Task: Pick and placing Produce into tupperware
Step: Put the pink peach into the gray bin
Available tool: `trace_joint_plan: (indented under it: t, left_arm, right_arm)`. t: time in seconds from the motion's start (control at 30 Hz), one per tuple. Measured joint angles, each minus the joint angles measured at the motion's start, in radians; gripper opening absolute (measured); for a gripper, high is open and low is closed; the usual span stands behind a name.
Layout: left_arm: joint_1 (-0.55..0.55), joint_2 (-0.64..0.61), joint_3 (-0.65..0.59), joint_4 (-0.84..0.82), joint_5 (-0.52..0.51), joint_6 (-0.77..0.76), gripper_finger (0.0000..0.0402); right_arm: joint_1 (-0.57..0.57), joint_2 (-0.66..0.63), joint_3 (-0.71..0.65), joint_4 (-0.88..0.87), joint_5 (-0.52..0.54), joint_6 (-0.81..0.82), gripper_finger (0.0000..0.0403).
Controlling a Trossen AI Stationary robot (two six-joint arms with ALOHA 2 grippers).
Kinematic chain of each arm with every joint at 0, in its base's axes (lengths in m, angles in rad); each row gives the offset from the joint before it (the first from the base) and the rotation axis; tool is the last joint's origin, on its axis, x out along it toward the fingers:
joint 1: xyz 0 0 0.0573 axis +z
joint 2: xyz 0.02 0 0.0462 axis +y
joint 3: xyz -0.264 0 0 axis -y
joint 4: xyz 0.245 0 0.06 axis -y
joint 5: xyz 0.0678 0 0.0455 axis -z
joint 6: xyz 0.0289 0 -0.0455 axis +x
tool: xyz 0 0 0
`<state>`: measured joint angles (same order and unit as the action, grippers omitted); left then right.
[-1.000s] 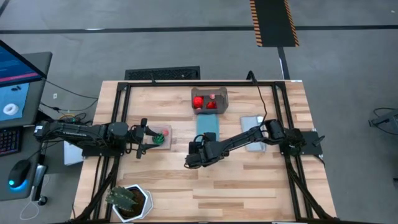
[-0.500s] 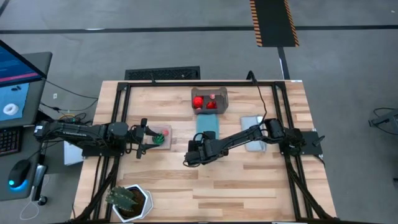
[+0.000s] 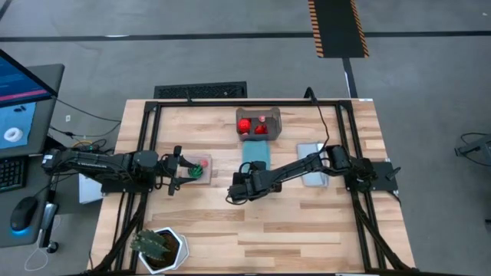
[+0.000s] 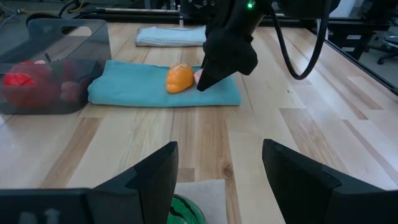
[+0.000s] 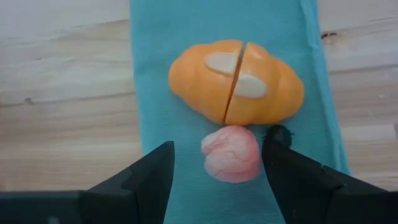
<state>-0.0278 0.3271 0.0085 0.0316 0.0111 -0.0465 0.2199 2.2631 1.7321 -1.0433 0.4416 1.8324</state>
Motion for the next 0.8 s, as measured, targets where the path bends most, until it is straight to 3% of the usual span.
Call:
trace_joint_plan:
  t: [0.27, 0.63, 0.8]
  left_arm:
    - [0.000, 0.000, 0.000, 0.000, 0.000, 0.000, 0.0224]
    - [0.000, 0.000, 0.000, 0.000, 0.000, 0.000, 0.0224]
    - [0.000, 0.000, 0.000, 0.000, 0.000, 0.000, 0.0224]
  right_arm:
    - [0.000, 0.000, 0.000, -0.001, 0.001, 0.000, 0.0246]
    - [0.001, 0.000, 0.000, 0.009, 0.004, 0.000, 0.0128]
    - [0.003, 0.000, 0.000, 0.008, 0.005, 0.000, 0.0107]
